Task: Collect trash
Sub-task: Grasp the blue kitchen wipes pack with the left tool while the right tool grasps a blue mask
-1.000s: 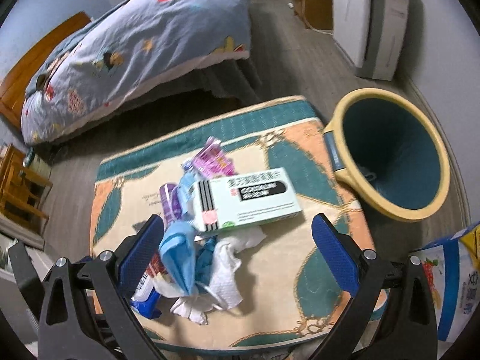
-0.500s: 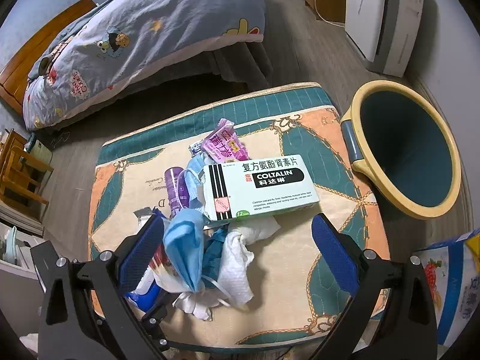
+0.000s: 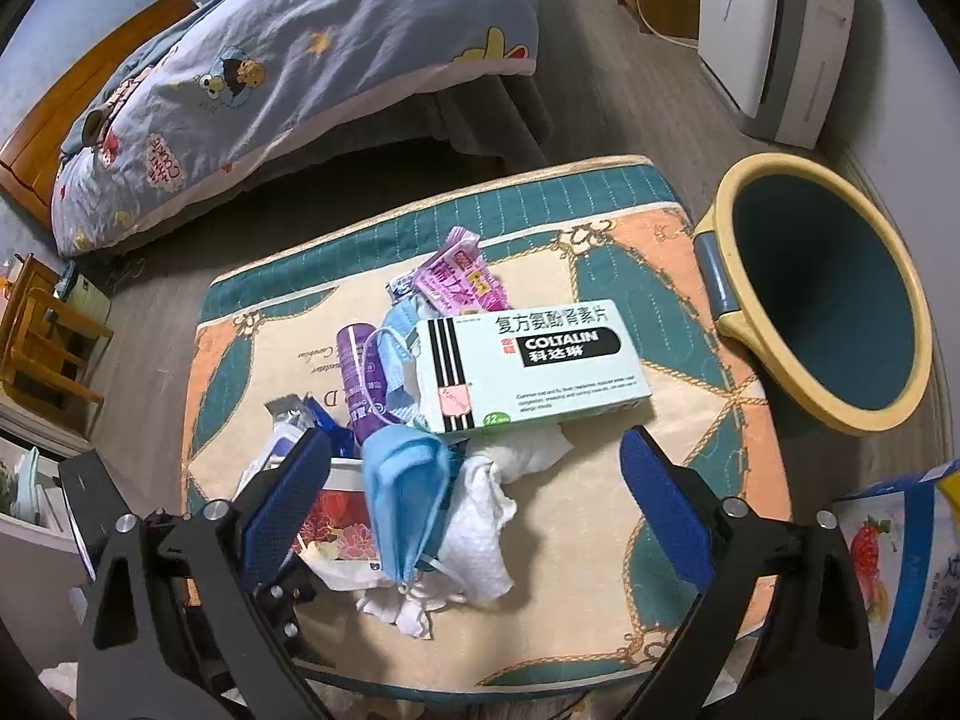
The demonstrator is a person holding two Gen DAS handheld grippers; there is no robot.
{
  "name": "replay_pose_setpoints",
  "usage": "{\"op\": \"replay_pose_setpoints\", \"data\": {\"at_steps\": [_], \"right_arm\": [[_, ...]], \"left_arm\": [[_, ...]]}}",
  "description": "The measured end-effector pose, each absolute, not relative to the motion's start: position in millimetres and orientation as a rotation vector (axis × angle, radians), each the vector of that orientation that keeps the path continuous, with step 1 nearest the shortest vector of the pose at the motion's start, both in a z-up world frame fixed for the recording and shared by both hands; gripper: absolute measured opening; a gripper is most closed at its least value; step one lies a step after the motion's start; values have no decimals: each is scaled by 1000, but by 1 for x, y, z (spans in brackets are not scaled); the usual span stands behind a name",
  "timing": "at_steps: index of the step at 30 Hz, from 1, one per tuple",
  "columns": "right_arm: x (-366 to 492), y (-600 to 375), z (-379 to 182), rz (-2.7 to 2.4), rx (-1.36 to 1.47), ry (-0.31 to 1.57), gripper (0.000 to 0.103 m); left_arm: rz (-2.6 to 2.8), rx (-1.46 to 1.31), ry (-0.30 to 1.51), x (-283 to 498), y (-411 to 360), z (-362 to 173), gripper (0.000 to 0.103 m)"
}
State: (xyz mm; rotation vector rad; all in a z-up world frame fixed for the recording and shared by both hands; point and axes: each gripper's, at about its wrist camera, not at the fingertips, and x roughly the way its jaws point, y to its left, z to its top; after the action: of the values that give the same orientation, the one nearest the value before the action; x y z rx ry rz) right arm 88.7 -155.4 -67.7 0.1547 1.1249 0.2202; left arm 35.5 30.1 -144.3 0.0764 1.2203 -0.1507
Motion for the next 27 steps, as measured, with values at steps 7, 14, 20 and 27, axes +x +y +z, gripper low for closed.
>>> {"op": "replay_pose_setpoints", "data": {"at_steps": [7,14,20,27], "right_arm": [[90,-145,-78,277,199,1180,67],[90,-128,-93,346,211,1246,57],[93,-118,-108,356,161,1300,15],[93,-127,-85,371,193,1232,5]], "left_arm": [[-112,56,1198,38,42,-136,71],[-115,51,1179,39,44,-132,70],[-119,62,1149,36,44,-123,70],[-94,46,1072,39,48,-100,70]]}}
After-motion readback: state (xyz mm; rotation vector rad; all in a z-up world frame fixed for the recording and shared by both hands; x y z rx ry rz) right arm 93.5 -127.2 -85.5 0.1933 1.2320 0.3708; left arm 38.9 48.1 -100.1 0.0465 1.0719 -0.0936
